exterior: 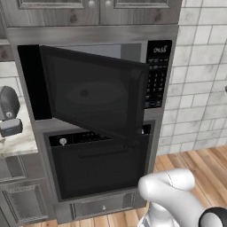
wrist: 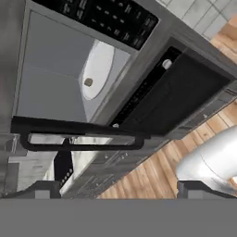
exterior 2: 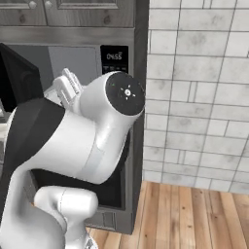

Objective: Open the microwave door.

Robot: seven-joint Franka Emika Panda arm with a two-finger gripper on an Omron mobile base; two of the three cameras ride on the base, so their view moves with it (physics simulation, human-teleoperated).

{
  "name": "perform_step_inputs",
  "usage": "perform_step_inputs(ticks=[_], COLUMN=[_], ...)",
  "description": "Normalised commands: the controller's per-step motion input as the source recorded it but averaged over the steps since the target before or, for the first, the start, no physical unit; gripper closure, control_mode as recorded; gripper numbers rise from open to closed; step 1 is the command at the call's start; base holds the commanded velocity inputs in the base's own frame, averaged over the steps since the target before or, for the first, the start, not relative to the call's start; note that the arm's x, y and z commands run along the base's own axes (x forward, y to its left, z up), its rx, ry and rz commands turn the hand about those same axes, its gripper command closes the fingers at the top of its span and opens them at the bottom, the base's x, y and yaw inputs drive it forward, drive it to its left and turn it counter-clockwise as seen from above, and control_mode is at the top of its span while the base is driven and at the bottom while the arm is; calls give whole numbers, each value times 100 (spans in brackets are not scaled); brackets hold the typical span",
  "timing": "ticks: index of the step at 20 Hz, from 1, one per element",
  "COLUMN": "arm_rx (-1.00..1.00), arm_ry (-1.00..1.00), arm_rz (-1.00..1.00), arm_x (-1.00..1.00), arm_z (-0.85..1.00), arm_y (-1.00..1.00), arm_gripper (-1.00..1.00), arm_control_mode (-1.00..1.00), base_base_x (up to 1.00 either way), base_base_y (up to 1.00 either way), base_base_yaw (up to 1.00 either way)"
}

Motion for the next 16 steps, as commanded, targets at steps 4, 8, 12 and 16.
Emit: perform_step_inputs(ticks=[4,8,12,16], arm_rx=[27,32,30,29], arm_ry=[21,17,2,7], arm_rz=[1,6,10,17], arm_x=[5,15,56,81], arm_z=[-50,-76,-62,-34], arm_y=[1,7,25,25], arm_gripper=[-100,-100,-100,-100], arm_control_mode=[-100,-100,-100,-100], base_base_x=[0,0,0,0], base_base_y=[0,0,0,0], base_base_yaw=[0,0,0,0])
